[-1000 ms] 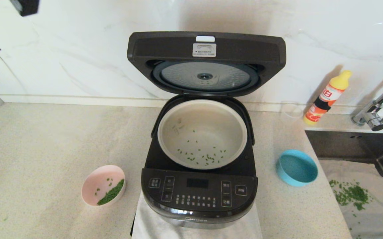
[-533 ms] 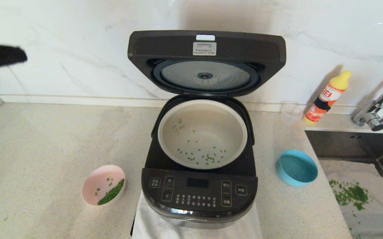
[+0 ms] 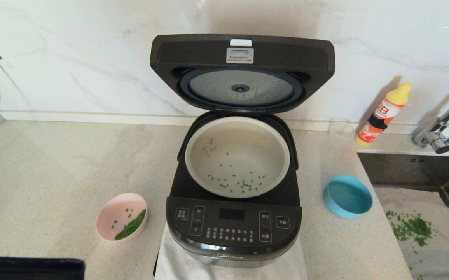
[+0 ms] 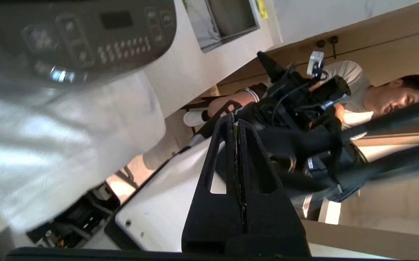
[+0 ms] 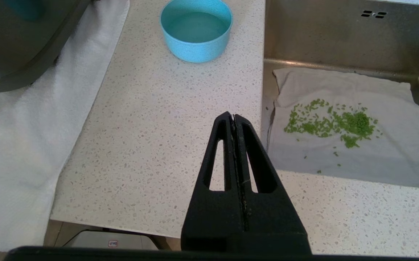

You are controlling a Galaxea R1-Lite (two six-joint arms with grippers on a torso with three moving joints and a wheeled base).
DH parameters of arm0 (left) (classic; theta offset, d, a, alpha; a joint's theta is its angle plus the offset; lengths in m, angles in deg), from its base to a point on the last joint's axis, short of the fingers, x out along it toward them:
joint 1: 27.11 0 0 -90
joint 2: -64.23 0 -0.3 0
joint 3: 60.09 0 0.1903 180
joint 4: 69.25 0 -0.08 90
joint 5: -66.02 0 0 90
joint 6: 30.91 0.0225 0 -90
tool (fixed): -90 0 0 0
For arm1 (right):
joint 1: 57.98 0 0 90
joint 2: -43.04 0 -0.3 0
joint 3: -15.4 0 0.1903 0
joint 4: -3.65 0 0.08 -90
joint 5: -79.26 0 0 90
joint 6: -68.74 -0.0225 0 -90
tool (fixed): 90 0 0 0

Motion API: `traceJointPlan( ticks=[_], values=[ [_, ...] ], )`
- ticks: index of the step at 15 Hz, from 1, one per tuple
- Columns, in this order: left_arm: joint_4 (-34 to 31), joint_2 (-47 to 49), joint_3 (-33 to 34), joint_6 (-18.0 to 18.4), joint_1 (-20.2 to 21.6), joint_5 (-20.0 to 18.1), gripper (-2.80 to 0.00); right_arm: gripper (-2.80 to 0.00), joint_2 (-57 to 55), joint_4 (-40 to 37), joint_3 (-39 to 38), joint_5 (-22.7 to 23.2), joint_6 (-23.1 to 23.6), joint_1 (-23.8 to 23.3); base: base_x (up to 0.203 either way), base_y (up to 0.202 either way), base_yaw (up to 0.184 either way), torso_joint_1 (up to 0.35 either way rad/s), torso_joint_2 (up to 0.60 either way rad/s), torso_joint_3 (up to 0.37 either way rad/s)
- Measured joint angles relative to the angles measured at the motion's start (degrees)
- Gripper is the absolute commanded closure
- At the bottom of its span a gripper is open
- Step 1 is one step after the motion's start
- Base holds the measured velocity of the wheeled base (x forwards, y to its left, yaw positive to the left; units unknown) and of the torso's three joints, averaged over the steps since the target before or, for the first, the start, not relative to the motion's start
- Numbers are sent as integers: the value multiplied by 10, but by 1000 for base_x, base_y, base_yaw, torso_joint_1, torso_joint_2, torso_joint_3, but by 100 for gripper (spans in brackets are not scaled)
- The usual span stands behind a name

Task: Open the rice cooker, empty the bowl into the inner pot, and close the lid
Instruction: Open the rice cooker

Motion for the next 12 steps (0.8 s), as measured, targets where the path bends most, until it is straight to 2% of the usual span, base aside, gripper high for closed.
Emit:
traceJointPlan(
  ticks=[4,9,12],
  values=[
    [122,85,1,-14,0,-11,0,0,0,0,0,0,0,0,0,0,0,0,0,0],
    [288,195,-18,-89,1,-7,0,0,0,0,0,0,0,0,0,0,0,0,0,0],
    [333,237,-23,-98,7,-6,0,0,0,0,0,0,0,0,0,0,0,0,0,0]
  ],
)
